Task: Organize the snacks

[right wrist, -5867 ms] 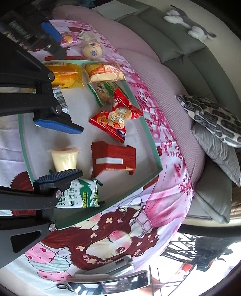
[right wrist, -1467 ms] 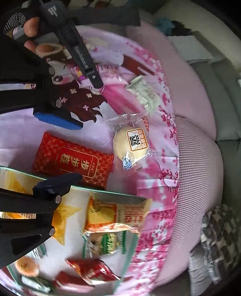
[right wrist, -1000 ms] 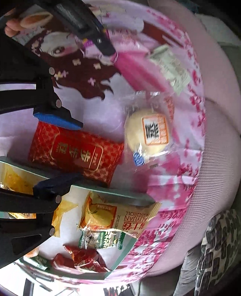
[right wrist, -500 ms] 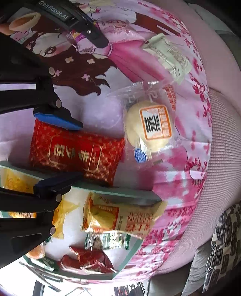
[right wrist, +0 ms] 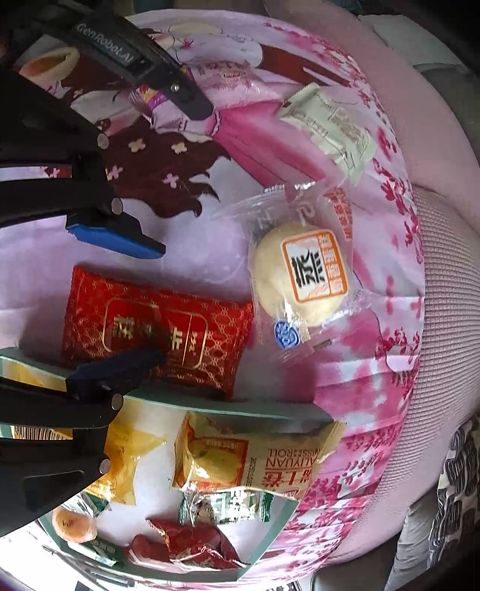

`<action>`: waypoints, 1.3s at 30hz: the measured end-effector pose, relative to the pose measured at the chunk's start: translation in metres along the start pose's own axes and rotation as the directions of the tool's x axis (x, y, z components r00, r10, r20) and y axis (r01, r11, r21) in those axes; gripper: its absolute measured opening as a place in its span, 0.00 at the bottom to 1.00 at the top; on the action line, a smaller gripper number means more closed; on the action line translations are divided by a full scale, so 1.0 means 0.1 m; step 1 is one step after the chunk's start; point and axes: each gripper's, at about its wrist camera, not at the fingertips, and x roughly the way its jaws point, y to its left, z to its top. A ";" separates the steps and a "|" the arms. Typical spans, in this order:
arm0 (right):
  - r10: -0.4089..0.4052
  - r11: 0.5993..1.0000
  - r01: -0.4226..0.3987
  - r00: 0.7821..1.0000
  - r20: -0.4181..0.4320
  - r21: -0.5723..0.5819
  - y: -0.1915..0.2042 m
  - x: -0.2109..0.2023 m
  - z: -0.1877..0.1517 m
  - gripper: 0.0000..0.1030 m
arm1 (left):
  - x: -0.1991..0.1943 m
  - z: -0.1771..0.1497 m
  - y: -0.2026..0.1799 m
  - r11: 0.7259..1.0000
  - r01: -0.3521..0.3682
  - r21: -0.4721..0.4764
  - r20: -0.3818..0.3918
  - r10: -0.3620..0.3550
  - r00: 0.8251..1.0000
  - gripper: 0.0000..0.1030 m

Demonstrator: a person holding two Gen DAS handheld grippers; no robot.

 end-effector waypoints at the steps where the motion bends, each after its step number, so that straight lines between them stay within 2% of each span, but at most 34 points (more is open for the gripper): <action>1: 0.005 1.000 -0.005 1.000 0.004 -0.004 0.02 -0.01 0.00 0.52 | 0.00 0.00 0.00 1.000 0.002 -0.001 0.000 -0.002 1.000 0.50; 4: 0.032 0.999 -0.032 0.999 0.002 -0.011 0.06 -0.03 -0.01 0.52 | 0.01 0.00 0.00 1.000 0.001 0.001 0.000 -0.001 1.000 0.50; 6: 0.003 1.000 -0.004 1.000 -0.005 -0.016 0.08 -0.04 -0.01 0.52 | 0.01 0.00 -0.01 1.000 -0.004 0.008 0.002 0.004 1.000 0.50; 8: -0.040 0.999 0.040 0.999 -0.011 -0.012 0.07 -0.03 -0.01 0.52 | 0.00 -0.01 -0.03 0.999 -0.026 0.031 0.008 0.025 1.000 0.43; 10: -0.045 0.999 0.045 0.999 -0.011 0.001 0.03 -0.03 -0.02 0.52 | -0.01 -0.01 -0.05 0.998 -0.041 0.044 0.015 0.040 0.999 0.40; 12: -0.049 0.999 0.049 0.999 -0.007 0.010 0.00 -0.04 -0.03 0.49 | -0.01 -0.01 -0.05 0.998 -0.043 0.049 0.015 0.042 0.999 0.39; 17: -0.095 0.995 0.095 0.996 -0.001 -0.024 -0.02 -0.09 -0.06 0.48 | 0.00 -0.02 -0.04 0.998 -0.043 0.044 0.011 0.042 0.999 0.39; 21: -0.071 0.997 0.071 0.997 -0.007 -0.003 -0.15 -0.08 -0.13 0.48 | 0.00 -0.02 -0.03 0.998 -0.042 0.047 0.009 0.041 0.999 0.39; 24: -0.093 0.996 0.092 0.996 -0.018 -0.010 -0.21 -0.07 -0.13 0.49 | -0.01 -0.02 -0.03 0.998 -0.043 0.050 0.008 0.043 0.999 0.39; 35: -0.103 0.995 0.104 0.993 -0.059 0.010 -0.25 0.02 0.00 0.51 | -0.03 -0.02 0.04 1.000 -0.007 0.017 0.000 0.007 1.000 0.39; 39: -0.132 0.991 0.133 0.989 -0.066 0.017 -0.34 0.08 0.07 0.51 | -0.04 -0.03 0.03 1.000 -0.003 0.014 0.000 0.003 1.000 0.39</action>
